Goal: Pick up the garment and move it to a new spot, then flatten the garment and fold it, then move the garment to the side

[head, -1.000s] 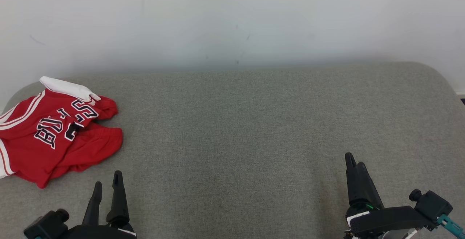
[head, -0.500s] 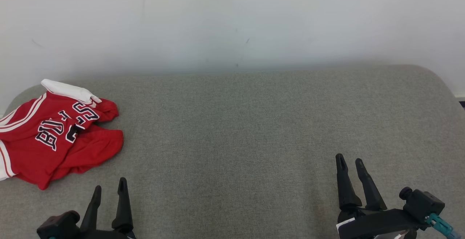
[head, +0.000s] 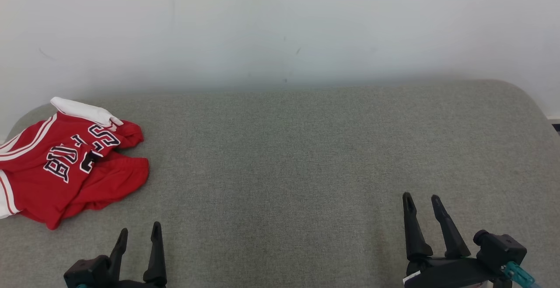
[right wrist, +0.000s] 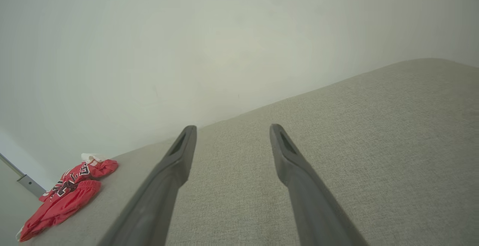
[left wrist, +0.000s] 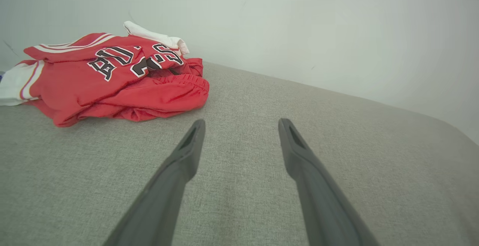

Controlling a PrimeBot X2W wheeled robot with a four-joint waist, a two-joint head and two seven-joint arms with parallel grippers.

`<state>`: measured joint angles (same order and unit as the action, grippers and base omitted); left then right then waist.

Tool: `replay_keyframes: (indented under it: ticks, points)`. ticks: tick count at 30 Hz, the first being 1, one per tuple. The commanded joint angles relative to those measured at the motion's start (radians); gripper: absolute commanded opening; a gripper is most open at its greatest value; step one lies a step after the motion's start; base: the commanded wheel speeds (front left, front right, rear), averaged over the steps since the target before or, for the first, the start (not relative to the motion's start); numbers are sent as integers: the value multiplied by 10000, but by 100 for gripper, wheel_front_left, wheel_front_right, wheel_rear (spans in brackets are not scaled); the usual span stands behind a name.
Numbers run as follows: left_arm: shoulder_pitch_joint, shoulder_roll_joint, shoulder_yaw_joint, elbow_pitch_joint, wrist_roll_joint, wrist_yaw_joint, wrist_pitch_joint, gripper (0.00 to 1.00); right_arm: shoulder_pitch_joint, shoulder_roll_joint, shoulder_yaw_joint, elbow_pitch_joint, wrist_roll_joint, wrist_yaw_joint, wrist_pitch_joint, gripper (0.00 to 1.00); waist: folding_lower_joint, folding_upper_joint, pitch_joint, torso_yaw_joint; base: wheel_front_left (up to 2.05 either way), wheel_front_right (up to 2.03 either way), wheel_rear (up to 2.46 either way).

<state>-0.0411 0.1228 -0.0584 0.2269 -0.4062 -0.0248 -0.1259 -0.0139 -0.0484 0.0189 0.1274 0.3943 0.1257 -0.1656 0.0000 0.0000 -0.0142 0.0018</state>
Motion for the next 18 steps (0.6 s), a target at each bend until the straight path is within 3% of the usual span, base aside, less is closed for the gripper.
replay_keyframes:
  ticks: [1,18]
  points:
    - [-89,83,-28,-127,283,53,-46,100,15,-19,-9,-28,-275,62,-60,100,1,0,-4,2,0,0,0]
    - [204,293,-18,-519,1347,237,-124,100,107,-22,-225,-359,-1663,71,599,100,1,0,-79,58,0,0,0]
